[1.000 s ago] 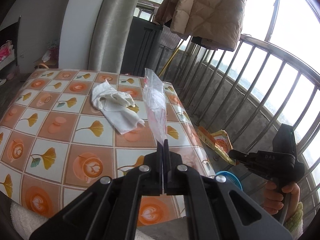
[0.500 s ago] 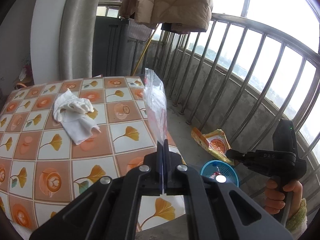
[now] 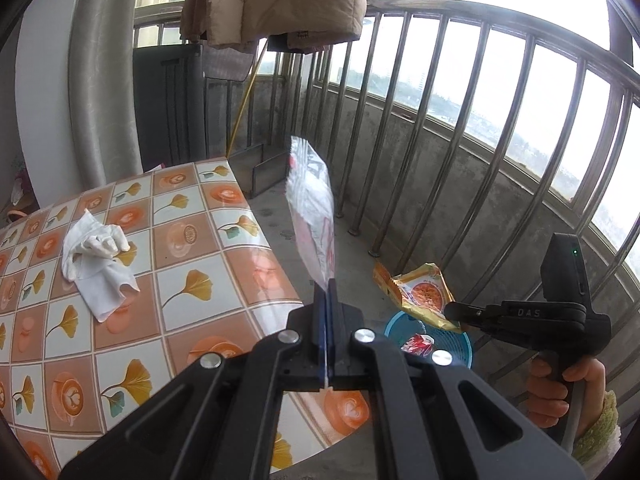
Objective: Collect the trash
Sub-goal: 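Carry the clear bag and Enaak packet over the blue wastebasket with both tools, then open both tools to drop the bag and packet into the wastebasket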
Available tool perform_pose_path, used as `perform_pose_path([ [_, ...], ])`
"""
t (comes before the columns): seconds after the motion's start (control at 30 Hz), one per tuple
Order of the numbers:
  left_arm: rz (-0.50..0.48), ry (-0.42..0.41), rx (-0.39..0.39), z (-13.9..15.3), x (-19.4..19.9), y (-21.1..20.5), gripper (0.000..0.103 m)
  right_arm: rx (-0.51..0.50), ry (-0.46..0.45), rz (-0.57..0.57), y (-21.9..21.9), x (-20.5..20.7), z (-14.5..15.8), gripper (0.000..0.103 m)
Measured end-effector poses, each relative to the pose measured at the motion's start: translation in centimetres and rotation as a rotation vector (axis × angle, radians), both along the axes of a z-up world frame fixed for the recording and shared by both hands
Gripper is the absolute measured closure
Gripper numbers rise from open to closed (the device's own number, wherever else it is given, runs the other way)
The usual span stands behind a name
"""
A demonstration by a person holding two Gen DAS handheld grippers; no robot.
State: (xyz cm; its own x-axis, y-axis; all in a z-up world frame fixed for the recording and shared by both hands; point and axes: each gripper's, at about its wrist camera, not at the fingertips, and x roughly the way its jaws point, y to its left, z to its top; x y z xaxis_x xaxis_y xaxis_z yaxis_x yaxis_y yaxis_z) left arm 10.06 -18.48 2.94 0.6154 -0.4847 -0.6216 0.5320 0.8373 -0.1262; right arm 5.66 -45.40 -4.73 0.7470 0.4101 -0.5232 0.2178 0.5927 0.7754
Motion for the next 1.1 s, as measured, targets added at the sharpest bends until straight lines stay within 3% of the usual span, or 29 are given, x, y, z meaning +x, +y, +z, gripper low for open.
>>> perform_pose_path([
  [0.37, -0.093, 0.027, 0.018, -1.1, 0.2, -4.6, 0.103, 0.003, 0.044, -0.092, -3.7, -2.4, -1.9, 0.098],
  [0.67, -0.264, 0.121, 0.058, -3.9, 0.0, -10.9, 0.103, 0.022, 0.136, -0.341, -9.7, -6.6, -5.0, 0.098],
  [0.87, -0.402, 0.283, 0.074, -7.9, -1.1, -16.2, 0.103, 0.099, 0.231, -0.508, -13.0, -9.6, -9.5, 0.097],
  [1.1, -0.561, 0.528, 0.142, -14.6, -2.6, -22.5, 0.103, 0.181, 0.329, -0.633, -15.1, -11.6, -14.3, 0.097],
])
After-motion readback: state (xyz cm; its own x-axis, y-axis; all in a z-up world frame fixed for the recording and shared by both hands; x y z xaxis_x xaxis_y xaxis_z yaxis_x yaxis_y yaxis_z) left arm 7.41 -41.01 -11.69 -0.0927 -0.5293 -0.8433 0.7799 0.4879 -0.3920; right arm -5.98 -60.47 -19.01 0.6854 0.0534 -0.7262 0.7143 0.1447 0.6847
